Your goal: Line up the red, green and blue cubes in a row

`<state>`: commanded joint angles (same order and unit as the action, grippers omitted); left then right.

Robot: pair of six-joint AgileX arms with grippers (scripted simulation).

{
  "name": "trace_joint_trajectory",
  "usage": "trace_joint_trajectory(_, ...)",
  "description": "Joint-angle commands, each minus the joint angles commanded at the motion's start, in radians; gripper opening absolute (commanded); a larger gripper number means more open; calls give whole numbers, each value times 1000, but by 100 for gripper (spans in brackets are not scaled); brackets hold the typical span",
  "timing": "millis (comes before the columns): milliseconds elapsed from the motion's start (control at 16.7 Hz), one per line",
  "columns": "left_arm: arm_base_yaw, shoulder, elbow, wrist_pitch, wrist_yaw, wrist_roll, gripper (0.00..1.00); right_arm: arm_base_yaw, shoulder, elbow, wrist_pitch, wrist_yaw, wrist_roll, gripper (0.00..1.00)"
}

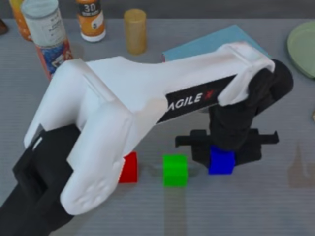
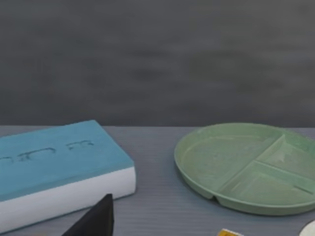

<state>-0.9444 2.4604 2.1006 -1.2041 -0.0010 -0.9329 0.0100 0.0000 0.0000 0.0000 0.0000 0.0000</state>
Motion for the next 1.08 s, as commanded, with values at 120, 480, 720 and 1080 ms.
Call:
trace_joint_trajectory(120,-1,3,-19,19,0,0,0,0,0,0,0,0,0,100)
trace_joint_trajectory(480,-1,3,-19,19,0,0,23,0,0,0,0,0,0,100)
trace_joint_trajectory(720,-1,3,-19,19,0,0,53,0,0,0,0,0,0,100)
trace_joint_trajectory(1080,-1,3,-19,19,0,0,98,0,0,0,0,0,0,100)
